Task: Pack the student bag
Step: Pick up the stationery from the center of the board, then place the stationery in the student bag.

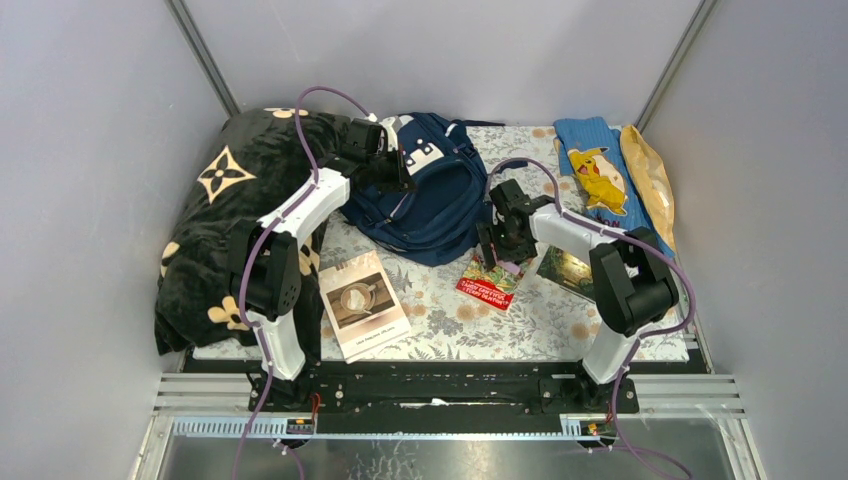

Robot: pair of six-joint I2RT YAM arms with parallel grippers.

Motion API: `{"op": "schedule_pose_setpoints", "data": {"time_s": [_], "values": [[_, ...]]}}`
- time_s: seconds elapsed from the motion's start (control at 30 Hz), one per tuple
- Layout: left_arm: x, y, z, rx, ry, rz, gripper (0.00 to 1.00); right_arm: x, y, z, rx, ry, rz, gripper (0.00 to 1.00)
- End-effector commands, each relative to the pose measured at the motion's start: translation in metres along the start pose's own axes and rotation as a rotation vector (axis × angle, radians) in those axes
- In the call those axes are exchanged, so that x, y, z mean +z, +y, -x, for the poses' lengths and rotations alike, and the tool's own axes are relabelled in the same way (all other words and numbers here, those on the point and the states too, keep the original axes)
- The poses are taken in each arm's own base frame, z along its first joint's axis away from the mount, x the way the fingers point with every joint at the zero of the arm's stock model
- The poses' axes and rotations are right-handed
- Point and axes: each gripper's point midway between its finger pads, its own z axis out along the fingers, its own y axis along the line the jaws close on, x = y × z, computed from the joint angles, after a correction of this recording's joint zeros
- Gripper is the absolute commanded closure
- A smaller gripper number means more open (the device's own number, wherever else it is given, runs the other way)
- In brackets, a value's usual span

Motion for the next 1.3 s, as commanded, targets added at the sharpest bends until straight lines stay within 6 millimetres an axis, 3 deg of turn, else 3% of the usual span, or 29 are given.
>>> {"op": "schedule_pose_setpoints", "data": {"time_s": [0.0,0.03,0.07,0.2,0.27,0.33,0.47,0.63,0.9,1.03,1.07,1.13,1.17,1.27], "values": [[-0.008,-0.007,0.016,-0.002,-0.054,-0.028,1.0,-0.006,0.005,-0.016,0.02,0.018,0.014,0.32],[-0.007,-0.007,0.016,-0.002,-0.054,-0.027,1.0,-0.002,0.005,-0.011,0.04,-0.012,0.007,0.49],[-0.007,-0.007,0.016,-0.002,-0.055,-0.026,1.0,0.001,0.006,-0.009,0.049,-0.032,0.013,0.57],[-0.006,-0.005,0.016,-0.005,-0.05,-0.017,1.0,0.005,0.007,-0.009,0.083,-0.037,0.011,0.78],[-0.005,-0.005,0.014,-0.009,-0.046,-0.019,1.0,-0.002,0.008,-0.01,0.091,-0.036,0.019,0.94],[-0.005,-0.005,0.014,-0.006,-0.045,-0.022,1.0,-0.015,0.013,-0.01,0.092,-0.046,0.045,1.0],[-0.007,-0.008,0.018,0.008,-0.052,-0.031,1.0,-0.053,0.031,0.008,0.159,-0.136,0.141,1.0],[-0.009,-0.005,0.022,0.011,-0.065,-0.008,1.0,-0.086,0.078,0.063,0.302,-0.291,0.392,1.0],[-0.009,-0.008,0.019,-0.011,-0.057,-0.026,1.0,-0.077,0.112,0.159,0.497,-0.396,0.556,1.0],[-0.012,-0.01,0.021,-0.009,-0.064,-0.029,1.0,-0.062,0.117,0.196,0.625,-0.421,0.578,1.0],[-0.013,-0.011,0.022,-0.008,-0.068,-0.027,1.0,-0.059,0.119,0.205,0.643,-0.43,0.585,0.96],[-0.014,-0.011,0.023,-0.007,-0.077,-0.027,1.0,-0.057,0.128,0.22,0.649,-0.46,0.622,0.58],[-0.014,-0.011,0.023,-0.008,-0.076,-0.026,1.0,-0.058,0.131,0.224,0.642,-0.46,0.625,0.45],[-0.014,-0.01,0.025,-0.005,-0.079,-0.022,1.0,-0.067,0.131,0.222,0.609,-0.466,0.622,0.36]]}}
